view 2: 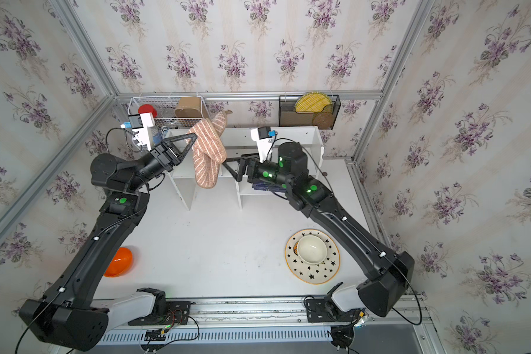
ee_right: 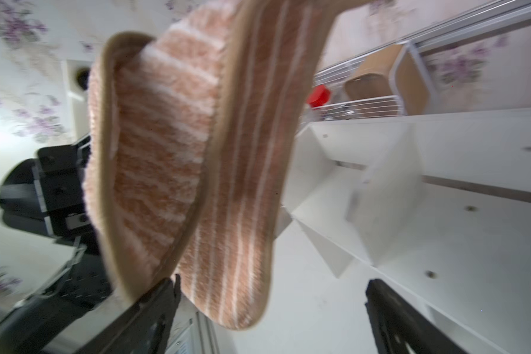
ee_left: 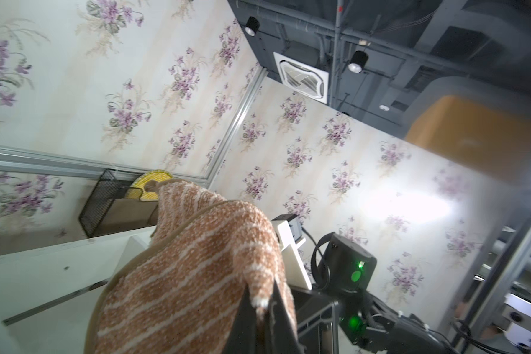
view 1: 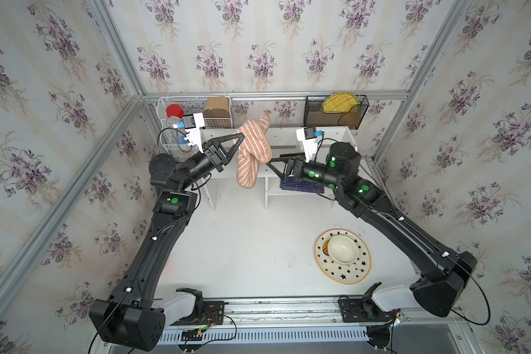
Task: Wipe the bookshelf clean with a cloth
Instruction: Adjust the cleaning item.
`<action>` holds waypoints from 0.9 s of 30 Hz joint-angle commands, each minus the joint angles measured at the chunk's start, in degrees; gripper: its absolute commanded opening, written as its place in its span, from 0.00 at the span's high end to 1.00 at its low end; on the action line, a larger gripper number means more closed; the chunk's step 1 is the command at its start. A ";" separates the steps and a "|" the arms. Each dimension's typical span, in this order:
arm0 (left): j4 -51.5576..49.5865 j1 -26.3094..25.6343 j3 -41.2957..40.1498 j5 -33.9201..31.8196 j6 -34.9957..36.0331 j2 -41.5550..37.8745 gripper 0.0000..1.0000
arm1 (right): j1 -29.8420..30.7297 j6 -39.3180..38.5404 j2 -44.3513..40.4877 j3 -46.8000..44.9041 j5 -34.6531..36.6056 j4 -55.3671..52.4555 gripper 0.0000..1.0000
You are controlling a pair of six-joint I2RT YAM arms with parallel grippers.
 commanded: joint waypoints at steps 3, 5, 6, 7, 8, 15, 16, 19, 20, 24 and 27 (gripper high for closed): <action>15.59 -0.39 -0.96 2.12 -8.10 -0.59 1.00 | 1.61 13.64 2.74 -2.42 -8.00 27.51 0.00; 15.96 -0.62 -1.61 2.23 -8.06 -0.88 1.00 | 1.69 16.31 3.85 -2.48 -9.26 30.90 0.00; 15.90 -0.70 -2.04 2.40 -8.06 -0.91 1.00 | 1.70 17.84 4.22 -2.76 -9.83 33.15 0.00; 15.90 -0.79 -2.54 2.45 -8.10 -0.96 1.00 | 1.66 19.28 4.48 -2.96 -10.20 35.47 0.00; 15.94 -0.84 -3.21 2.56 -8.02 -0.92 1.00 | 1.67 20.31 4.66 -2.92 -10.29 37.16 0.00; 9.19 -1.24 -8.30 2.03 -2.21 -2.06 1.00 | 1.78 22.92 5.63 0.04 -11.64 41.17 0.07; 7.57 -1.28 -8.79 1.80 -0.94 -2.51 1.00 | 1.77 23.07 5.80 0.35 -11.67 41.05 0.09; 4.72 -1.71 -9.16 1.64 1.80 -3.15 1.00 | 1.76 22.06 6.33 1.96 -11.10 37.24 0.18; 4.37 -1.86 -8.99 1.69 2.16 -3.20 1.00 | 1.80 21.63 6.65 2.31 -10.93 36.06 0.21; 2.19 -2.11 -7.88 2.31 3.46 -2.86 1.00 | 1.79 19.02 7.98 4.38 -8.19 28.31 0.56; -1.56 -2.14 -7.01 2.25 5.91 -2.88 1.00 | 1.72 16.91 8.59 6.08 -6.36 23.09 0.93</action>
